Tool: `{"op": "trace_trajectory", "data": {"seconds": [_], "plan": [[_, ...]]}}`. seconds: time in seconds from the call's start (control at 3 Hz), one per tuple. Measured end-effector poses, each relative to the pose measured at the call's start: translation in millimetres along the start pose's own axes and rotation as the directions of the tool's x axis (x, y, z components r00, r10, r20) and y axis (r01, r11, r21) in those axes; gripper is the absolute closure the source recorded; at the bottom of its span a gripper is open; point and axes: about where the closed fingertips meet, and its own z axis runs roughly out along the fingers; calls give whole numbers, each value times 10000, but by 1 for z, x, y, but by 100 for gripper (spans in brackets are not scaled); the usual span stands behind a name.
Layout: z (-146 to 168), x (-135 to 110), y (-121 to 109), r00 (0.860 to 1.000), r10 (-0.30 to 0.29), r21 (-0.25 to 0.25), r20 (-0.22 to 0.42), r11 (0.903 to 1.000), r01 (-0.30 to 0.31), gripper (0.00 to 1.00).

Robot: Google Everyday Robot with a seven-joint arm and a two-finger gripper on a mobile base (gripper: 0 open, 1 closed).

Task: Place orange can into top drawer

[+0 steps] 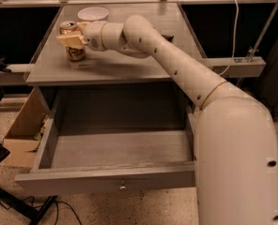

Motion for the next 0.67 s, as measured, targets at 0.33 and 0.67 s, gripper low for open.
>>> {"op": "trace_trajectory", "data": {"seconds": [0.33, 0.67], "plan": [[-4, -2, 0, 10000, -30, 11, 0, 10000, 30, 100], [-32, -18, 1, 9996, -266, 102, -1, 9996, 266, 100]]}}
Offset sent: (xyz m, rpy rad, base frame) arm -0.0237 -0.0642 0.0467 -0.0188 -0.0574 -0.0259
